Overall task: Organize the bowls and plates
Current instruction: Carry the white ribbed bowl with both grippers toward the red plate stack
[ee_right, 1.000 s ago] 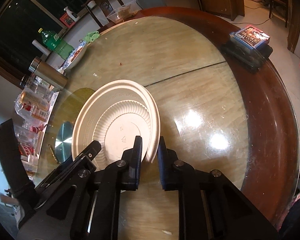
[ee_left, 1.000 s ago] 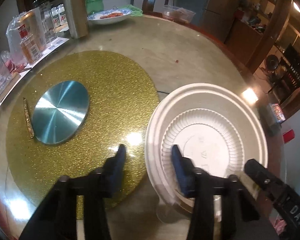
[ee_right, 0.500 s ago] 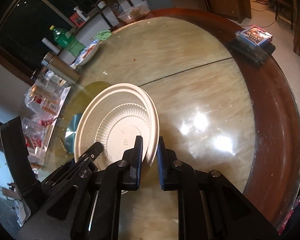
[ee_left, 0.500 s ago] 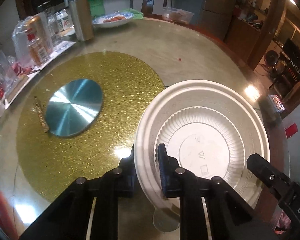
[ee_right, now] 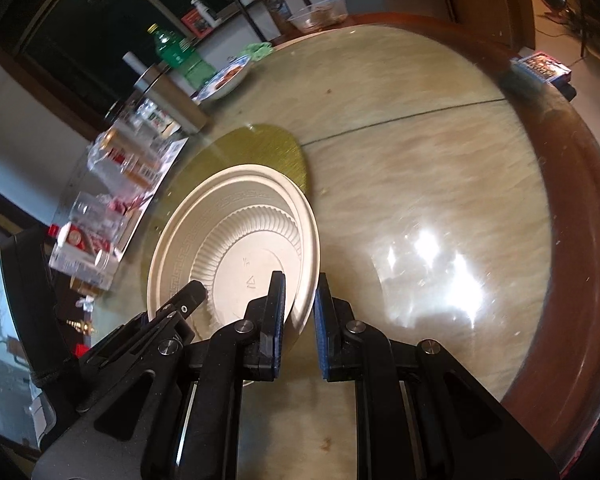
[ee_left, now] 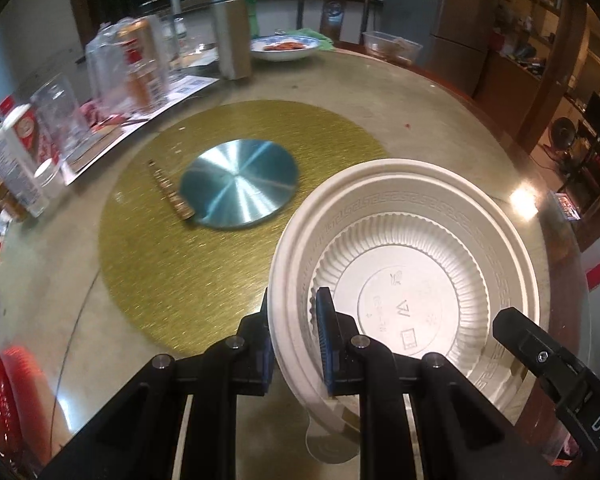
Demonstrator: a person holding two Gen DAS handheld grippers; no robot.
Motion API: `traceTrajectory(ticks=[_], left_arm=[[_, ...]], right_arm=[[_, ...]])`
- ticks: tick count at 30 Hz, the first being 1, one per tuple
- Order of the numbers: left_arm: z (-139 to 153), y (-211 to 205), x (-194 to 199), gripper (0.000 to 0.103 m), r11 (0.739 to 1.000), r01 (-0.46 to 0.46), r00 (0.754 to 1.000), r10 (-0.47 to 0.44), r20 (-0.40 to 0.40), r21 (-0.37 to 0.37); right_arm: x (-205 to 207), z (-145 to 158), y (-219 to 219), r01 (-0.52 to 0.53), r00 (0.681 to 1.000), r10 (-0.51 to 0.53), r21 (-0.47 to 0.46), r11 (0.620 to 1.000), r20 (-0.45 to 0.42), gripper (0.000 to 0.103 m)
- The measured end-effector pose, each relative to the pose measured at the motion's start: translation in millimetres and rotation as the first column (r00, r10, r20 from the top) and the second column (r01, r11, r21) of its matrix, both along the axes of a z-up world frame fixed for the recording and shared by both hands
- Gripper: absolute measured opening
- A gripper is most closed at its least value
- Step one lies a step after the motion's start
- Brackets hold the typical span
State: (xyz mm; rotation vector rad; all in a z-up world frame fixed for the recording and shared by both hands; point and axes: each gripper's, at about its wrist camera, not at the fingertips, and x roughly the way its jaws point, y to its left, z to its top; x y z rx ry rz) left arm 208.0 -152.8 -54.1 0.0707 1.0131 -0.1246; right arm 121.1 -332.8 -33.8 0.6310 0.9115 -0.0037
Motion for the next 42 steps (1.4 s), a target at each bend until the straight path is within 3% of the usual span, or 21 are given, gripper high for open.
traceTrajectory(ticks=[13, 42], left_arm=[[7, 52, -33, 0.017, 0.998, -0.069, 0.997, 0.069, 0.019, 0.012], [28, 144, -98, 0.017, 0.982, -0.175, 0.980, 0.180, 0.083, -0.069]], right_arm=[[-22, 1, 51, -0.085, 0.996, 0.084, 0.007, 0.996, 0.023, 0.013], [-64, 28, 144, -0.200, 0.975, 0.207, -0.085, 0.976, 0.076, 0.013]])
